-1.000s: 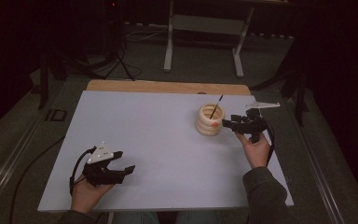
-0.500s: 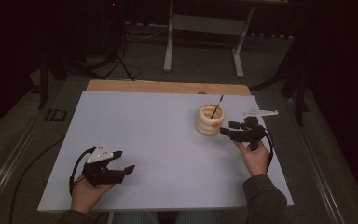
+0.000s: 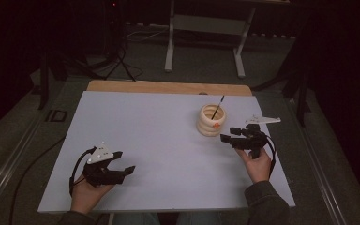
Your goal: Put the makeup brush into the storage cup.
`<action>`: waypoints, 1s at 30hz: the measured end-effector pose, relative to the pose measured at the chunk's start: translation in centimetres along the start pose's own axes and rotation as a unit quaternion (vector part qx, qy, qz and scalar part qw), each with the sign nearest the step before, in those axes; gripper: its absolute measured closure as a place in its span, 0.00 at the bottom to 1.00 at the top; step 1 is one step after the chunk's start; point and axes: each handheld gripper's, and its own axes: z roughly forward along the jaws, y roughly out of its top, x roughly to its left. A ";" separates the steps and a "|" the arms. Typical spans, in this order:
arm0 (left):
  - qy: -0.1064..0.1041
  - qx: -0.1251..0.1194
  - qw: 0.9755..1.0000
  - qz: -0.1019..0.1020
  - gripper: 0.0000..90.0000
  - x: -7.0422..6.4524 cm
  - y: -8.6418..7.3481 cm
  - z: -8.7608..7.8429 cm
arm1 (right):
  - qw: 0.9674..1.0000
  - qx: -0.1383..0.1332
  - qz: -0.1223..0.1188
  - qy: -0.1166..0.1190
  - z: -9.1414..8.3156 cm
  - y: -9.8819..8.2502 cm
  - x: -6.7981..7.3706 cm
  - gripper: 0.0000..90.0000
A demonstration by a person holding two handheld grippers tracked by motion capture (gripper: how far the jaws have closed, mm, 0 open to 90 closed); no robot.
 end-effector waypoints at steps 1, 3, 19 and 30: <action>0.000 0.000 1.000 0.001 0.30 0.0 0.0 0.0 | 1.000 0.001 -0.001 0.000 0.0 -0.1 0.1 0.39; 0.003 0.001 1.000 0.002 0.30 0.0 0.0 0.0 | 1.000 0.004 -0.005 -0.001 -0.1 -0.4 0.2 0.39; 0.007 -0.001 1.000 -0.001 0.29 0.1 -0.1 -0.1 | 1.000 0.014 -0.021 0.005 -0.4 -2.3 1.6 0.34; 0.005 -0.001 1.000 -0.002 0.29 0.0 -0.2 -0.1 | 0.999 0.021 -0.025 0.014 -0.6 -3.5 2.4 0.33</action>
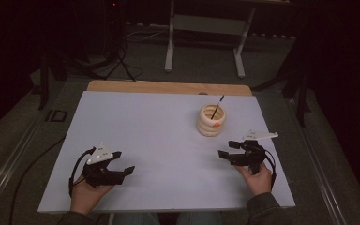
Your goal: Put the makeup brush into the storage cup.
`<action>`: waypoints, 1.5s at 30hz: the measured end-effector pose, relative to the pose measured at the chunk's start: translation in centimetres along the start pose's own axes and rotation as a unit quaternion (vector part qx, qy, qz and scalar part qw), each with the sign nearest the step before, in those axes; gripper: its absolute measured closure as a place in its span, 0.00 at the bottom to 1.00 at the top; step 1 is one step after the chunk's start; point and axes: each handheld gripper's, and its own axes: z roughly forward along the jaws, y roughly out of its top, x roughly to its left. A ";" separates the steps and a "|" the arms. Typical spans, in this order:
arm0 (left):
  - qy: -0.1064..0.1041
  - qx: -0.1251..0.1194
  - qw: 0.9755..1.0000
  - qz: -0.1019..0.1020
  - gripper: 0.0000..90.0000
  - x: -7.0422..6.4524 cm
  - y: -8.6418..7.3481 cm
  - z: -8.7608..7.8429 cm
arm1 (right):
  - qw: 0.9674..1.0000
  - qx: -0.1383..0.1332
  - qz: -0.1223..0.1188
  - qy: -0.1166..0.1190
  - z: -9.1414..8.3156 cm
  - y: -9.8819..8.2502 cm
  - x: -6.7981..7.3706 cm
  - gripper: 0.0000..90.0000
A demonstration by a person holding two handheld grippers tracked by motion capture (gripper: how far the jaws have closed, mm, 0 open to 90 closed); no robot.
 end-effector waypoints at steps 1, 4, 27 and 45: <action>0.000 0.000 1.000 0.000 0.29 0.0 0.0 0.0 | 1.000 -0.001 0.000 0.001 -0.1 -0.1 0.1 0.33; -0.001 0.001 1.000 0.001 0.29 0.0 0.0 0.0 | 1.000 -0.005 0.001 0.002 -0.3 -0.4 0.3 0.33; 0.001 0.016 1.000 0.010 0.26 -0.3 -0.5 0.8 | 1.000 -0.015 0.001 0.008 -1.4 -2.7 1.4 0.28; -0.002 0.022 1.000 0.008 0.26 -0.1 -1.0 1.2 | 1.000 -0.010 0.006 0.007 -2.2 -3.9 1.7 0.28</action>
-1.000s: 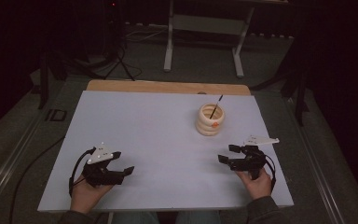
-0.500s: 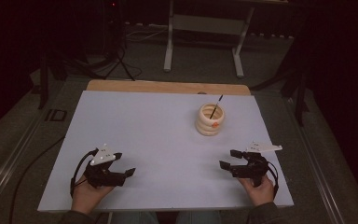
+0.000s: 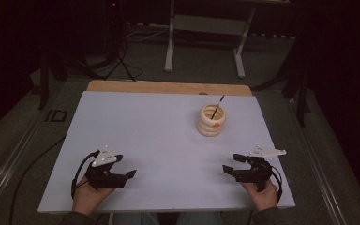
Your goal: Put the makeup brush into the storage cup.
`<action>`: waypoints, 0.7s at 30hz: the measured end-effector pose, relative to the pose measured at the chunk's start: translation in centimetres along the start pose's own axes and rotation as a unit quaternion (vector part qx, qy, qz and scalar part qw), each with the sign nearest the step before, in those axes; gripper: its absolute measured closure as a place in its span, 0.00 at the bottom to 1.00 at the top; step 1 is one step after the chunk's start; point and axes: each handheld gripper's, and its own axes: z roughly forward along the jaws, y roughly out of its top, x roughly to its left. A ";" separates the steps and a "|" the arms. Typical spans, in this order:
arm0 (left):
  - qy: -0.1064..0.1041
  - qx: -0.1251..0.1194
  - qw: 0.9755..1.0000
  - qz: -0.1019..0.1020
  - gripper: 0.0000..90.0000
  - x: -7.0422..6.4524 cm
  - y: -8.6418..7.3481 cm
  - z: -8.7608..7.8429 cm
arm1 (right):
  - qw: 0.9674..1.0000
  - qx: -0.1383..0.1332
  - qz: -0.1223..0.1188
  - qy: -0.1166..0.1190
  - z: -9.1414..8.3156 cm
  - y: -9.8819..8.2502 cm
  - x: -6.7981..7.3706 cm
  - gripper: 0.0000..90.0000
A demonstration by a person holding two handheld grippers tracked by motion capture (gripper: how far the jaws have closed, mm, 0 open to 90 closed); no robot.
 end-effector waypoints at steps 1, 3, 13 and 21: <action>-0.001 0.000 1.000 -0.001 0.26 0.0 0.0 0.0 | 1.000 0.001 0.000 0.000 0.0 0.0 0.0 0.28; -0.001 0.000 1.000 -0.001 0.26 0.0 0.0 0.0 | 1.000 0.001 0.000 0.001 -0.1 -0.1 0.0 0.28; -0.002 0.002 1.000 0.000 0.26 0.0 -0.1 0.1 | 1.000 0.003 -0.001 0.002 0.0 -0.2 0.2 0.28; -0.004 0.002 1.000 -0.001 0.26 0.1 0.0 0.3 | 1.000 0.006 -0.005 0.006 0.4 -0.2 0.4 0.28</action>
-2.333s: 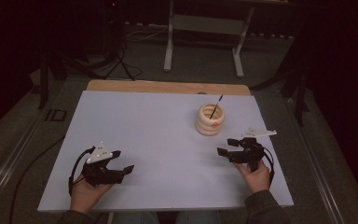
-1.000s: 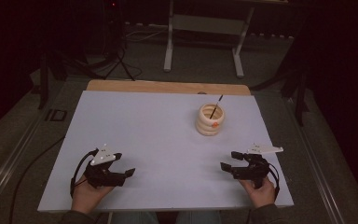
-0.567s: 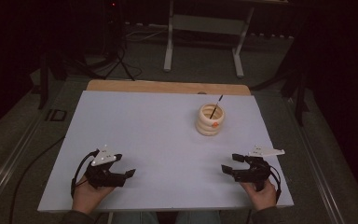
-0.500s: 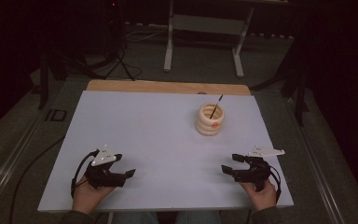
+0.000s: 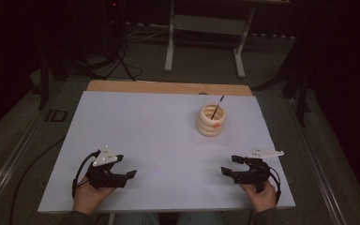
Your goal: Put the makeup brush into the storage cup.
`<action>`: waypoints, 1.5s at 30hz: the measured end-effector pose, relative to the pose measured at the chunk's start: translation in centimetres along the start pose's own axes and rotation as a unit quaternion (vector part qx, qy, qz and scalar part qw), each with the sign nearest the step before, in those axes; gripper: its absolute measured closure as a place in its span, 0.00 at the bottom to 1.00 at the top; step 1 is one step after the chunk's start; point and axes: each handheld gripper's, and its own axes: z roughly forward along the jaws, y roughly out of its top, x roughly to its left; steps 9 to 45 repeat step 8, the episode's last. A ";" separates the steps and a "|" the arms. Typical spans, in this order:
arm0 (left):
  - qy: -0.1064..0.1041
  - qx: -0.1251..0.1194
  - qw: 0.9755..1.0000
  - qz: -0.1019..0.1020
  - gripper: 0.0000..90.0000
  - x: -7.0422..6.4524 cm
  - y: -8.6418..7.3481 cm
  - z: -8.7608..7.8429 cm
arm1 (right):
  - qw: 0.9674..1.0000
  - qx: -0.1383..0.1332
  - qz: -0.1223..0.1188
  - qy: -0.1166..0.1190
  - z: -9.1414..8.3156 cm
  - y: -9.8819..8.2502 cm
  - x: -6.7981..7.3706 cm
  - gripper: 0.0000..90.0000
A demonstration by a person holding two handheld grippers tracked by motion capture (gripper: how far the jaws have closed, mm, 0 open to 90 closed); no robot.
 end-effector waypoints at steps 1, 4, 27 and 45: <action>0.000 0.000 1.000 0.001 0.26 0.0 0.0 0.0 | 1.000 0.000 -0.001 0.000 0.0 0.0 0.0 0.28; -0.001 0.001 1.000 0.001 0.26 0.0 0.1 0.1 | 1.000 -0.001 -0.002 0.001 0.0 0.0 0.1 0.28; -0.002 0.001 1.000 0.003 0.26 0.0 0.2 0.2 | 1.000 -0.002 -0.004 -0.001 -0.1 0.0 0.2 0.28; -0.002 0.001 1.000 0.003 0.26 0.0 0.2 0.2 | 1.000 -0.002 -0.004 -0.001 -0.1 0.0 0.2 0.28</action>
